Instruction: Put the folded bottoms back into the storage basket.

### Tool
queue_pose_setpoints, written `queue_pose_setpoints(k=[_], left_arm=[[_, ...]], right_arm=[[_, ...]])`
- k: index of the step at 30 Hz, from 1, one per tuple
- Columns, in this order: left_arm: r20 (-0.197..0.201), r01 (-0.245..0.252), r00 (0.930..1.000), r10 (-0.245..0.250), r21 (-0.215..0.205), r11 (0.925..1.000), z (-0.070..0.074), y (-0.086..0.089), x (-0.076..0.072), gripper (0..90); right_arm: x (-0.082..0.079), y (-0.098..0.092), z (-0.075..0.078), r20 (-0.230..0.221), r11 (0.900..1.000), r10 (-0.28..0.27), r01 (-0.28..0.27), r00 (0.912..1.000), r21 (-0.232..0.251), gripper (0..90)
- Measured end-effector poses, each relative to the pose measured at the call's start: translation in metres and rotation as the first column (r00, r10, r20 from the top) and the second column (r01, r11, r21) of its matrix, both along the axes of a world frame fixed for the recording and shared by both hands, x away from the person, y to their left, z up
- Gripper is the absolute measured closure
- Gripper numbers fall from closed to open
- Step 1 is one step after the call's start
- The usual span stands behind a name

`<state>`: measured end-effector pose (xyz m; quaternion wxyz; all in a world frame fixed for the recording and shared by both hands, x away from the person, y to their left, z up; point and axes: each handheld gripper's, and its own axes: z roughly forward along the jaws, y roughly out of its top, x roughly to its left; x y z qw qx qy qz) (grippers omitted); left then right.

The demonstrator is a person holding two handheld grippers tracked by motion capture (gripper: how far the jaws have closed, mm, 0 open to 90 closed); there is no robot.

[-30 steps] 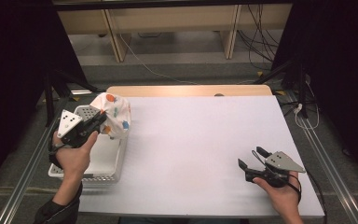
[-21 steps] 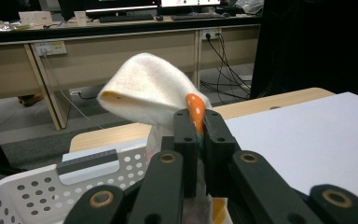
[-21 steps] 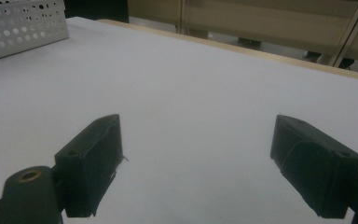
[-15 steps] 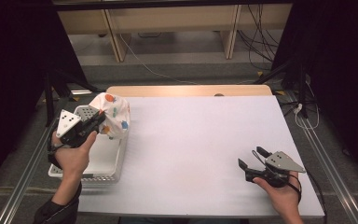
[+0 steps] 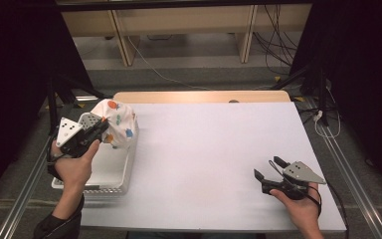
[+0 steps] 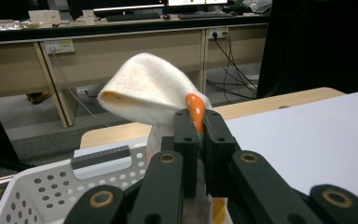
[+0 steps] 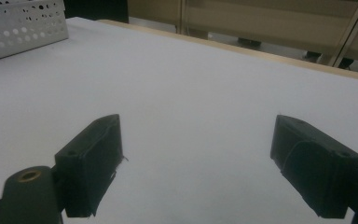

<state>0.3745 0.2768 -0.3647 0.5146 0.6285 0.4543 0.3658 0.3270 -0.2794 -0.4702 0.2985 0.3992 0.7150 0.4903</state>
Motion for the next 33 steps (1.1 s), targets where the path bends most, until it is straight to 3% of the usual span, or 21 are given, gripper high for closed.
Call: queue_pose_setpoints(k=[33], left_arm=[[-0.041,-0.030,0.9987,0.031,0.027,0.9992,-0.009,0.013,0.003,84.8]], right_arm=[[0.000,0.000,0.000,-0.002,1.000,-0.002,0.002,1.0000,0.001,17.3]])
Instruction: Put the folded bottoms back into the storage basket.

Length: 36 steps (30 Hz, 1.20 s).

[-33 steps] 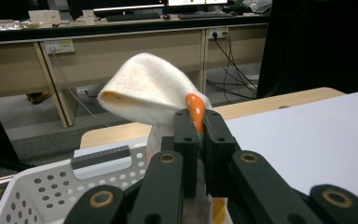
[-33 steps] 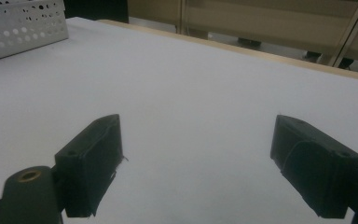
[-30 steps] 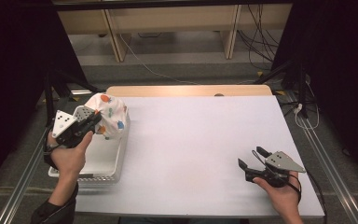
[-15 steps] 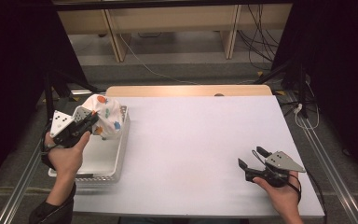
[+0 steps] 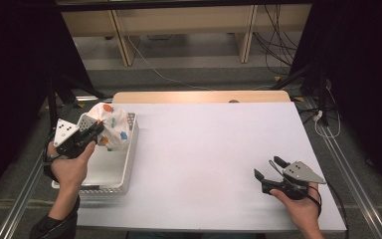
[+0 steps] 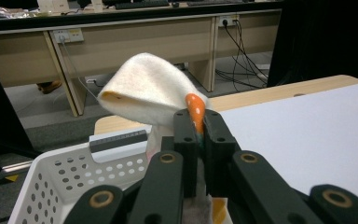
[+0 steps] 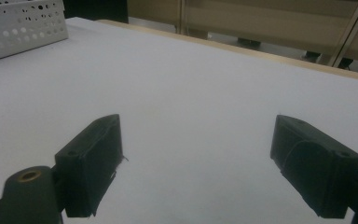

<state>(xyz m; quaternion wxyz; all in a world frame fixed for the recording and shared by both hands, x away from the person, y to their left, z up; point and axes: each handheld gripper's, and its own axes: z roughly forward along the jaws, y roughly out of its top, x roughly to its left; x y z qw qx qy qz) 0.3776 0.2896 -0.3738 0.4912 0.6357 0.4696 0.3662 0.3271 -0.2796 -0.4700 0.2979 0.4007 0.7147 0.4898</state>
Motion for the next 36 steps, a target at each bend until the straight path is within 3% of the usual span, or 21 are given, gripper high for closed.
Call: queue_pose_setpoints(k=[36], left_arm=[[-0.067,-0.004,0.9978,0.007,0.037,0.9993,-0.015,0.001,0.009,84.8]], right_arm=[[-0.001,-0.001,0.001,-0.005,1.000,-0.001,0.001,1.0000,-0.005,17.3]])
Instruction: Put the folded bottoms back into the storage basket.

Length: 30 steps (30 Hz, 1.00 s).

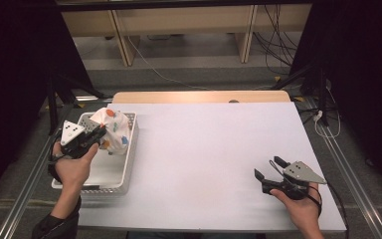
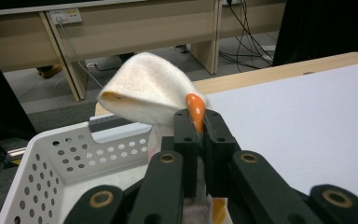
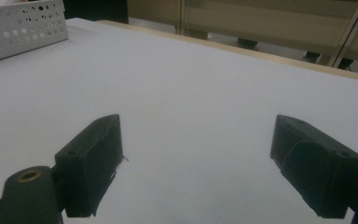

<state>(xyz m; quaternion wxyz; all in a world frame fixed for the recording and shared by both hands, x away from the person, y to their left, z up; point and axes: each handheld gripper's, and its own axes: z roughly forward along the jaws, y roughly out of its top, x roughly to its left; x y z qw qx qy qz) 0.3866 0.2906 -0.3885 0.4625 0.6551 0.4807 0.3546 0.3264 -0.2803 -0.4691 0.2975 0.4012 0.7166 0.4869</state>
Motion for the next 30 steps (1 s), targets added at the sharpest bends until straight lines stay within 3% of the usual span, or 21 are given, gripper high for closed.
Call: queue_pose_setpoints(k=[30], left_arm=[[-0.039,0.001,0.9992,-0.001,0.023,0.9997,-0.0092,0.0000,0.0060,84.8]], right_arm=[[0.0006,0.0004,-0.0004,0.004,1.000,0.001,-0.001,1.0000,0.005,17.4]])
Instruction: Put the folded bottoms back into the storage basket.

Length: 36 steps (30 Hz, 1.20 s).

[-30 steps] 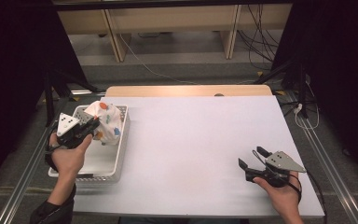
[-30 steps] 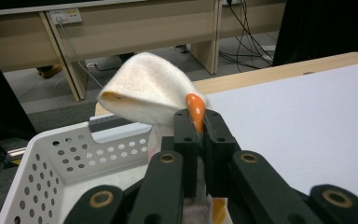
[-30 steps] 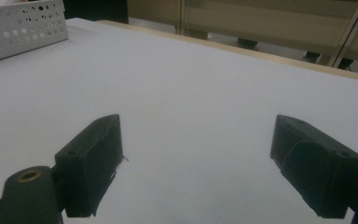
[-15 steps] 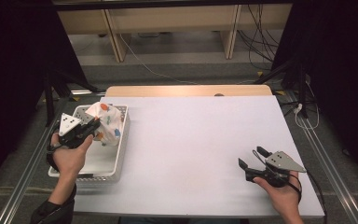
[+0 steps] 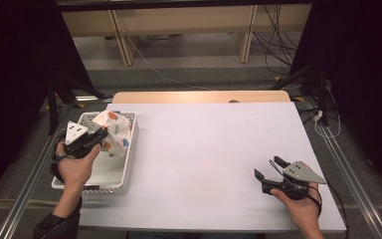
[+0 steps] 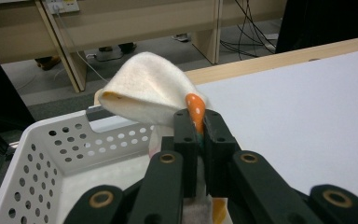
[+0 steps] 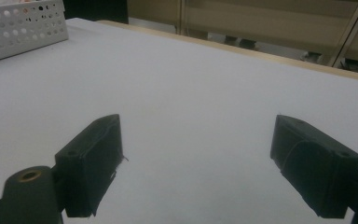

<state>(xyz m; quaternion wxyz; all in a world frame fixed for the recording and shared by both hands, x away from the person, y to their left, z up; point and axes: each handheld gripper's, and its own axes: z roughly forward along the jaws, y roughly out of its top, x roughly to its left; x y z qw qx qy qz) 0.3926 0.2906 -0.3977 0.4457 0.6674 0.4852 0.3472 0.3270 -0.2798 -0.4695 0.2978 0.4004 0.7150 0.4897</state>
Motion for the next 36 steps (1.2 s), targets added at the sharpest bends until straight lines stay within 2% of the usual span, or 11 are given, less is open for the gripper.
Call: queue_pose_setpoints(k=[13,25,36], left_arm=[[-0.024,0.002,0.9997,-0.002,0.010,1.0000,-0.004,0.001,0.003,84.8],[-0.077,0.009,0.9970,-0.007,0.021,0.9997,-0.009,0.002,0.006,84.7],[-0.143,0.018,0.9897,-0.012,0.035,0.9992,-0.015,0.004,0.010,84.6]], right_arm=[[0.000,0.000,0.000,-0.001,1.000,0.000,0.000,1.0000,0.003,17.4],[0.000,0.000,0.000,-0.001,1.000,-0.001,0.001,1.0000,0.001,17.4],[0.000,0.000,0.000,-0.001,1.000,-0.001,0.001,1.0000,0.002,17.4]])
